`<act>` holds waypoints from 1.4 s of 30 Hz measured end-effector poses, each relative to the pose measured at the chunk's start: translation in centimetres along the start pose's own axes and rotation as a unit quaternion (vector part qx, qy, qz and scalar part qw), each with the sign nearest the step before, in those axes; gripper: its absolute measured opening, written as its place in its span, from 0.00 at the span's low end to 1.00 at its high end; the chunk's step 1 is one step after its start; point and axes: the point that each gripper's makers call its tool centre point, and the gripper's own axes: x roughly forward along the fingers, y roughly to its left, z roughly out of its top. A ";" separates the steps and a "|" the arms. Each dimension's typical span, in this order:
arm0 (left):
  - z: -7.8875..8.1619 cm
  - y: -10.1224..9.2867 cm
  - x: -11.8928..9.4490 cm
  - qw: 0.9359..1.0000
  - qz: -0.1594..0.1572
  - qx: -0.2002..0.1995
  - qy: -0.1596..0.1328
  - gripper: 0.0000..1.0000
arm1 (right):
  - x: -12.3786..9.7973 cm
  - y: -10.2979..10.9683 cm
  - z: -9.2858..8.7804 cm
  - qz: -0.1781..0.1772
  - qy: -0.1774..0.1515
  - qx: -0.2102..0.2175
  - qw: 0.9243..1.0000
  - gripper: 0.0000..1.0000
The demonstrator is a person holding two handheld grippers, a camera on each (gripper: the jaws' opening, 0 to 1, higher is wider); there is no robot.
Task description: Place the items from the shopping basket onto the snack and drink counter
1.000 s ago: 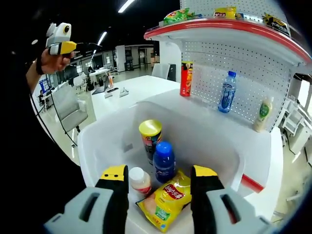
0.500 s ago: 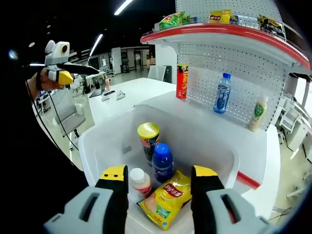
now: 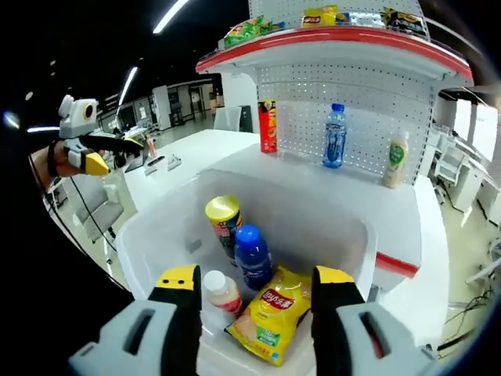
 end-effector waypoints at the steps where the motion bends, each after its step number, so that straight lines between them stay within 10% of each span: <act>1: 0.1 0.0 0.1 1.000 -0.002 -0.001 -0.002 0.80 | 0.1 0.0 0.0 -0.001 -0.001 0.004 1.000 0.58; 12: 0.4 0.5 0.1 1.000 -0.010 -0.010 -0.007 0.80 | 1.9 0.1 -1.2 -0.006 0.016 0.048 0.999 0.73; 26: 0.5 1.3 -0.4 1.000 -0.016 -0.016 -0.014 0.80 | 4.3 -0.8 -5.7 -0.048 0.104 0.041 0.993 0.68; 42: 0.0 2.1 -1.1 1.000 -0.016 -0.020 -0.016 0.80 | 6.4 -1.4 -6.7 -0.071 0.130 0.044 0.988 0.63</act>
